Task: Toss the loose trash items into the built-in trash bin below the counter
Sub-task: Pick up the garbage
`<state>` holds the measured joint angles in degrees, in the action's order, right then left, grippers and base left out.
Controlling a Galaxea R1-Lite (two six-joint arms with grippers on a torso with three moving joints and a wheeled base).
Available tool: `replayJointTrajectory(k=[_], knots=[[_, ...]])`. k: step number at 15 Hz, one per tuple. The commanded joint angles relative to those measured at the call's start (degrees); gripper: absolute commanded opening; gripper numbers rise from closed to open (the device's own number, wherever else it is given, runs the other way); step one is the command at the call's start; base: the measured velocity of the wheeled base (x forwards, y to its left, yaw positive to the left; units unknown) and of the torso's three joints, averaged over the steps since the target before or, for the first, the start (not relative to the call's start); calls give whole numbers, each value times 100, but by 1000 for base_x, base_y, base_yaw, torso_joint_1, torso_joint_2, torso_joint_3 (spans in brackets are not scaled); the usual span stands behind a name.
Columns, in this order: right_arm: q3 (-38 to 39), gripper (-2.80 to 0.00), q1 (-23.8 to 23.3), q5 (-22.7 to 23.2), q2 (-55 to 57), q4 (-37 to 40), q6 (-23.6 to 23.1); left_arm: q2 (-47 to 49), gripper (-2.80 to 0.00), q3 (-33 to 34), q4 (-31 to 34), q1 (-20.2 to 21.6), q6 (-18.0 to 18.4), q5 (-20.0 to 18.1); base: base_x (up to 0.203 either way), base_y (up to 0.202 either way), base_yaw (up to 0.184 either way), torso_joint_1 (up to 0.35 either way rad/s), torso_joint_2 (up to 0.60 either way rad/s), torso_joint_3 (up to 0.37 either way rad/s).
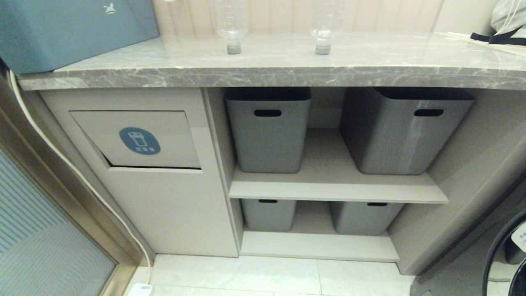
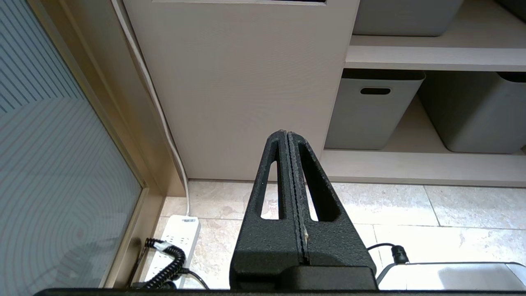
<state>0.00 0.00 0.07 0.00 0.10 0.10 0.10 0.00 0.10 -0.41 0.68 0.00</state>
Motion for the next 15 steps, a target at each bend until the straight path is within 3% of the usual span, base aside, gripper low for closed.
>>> replayJointTrajectory(k=[1, 6, 10, 15], knots=[[0, -280, 0, -6, 0, -1, 7, 8, -280, 9, -1, -2, 2, 0, 0, 0, 0, 0, 0, 0], [0, -280, 0, 3, -5, -1, -62, 8, -280, 9, -1, -2, 2, 0, 0, 0, 0, 6, -24, -8], [0, -280, 0, -7, -7, -1, -53, 8, -280, 1, -1, -2, 2, 0, 0, 0, 0, 75, -223, -260], [0, -280, 0, -7, 0, -1, -10, 8, -280, 0, -1, -2, 2, 0, 0, 0, 0, 180, -531, -291]])
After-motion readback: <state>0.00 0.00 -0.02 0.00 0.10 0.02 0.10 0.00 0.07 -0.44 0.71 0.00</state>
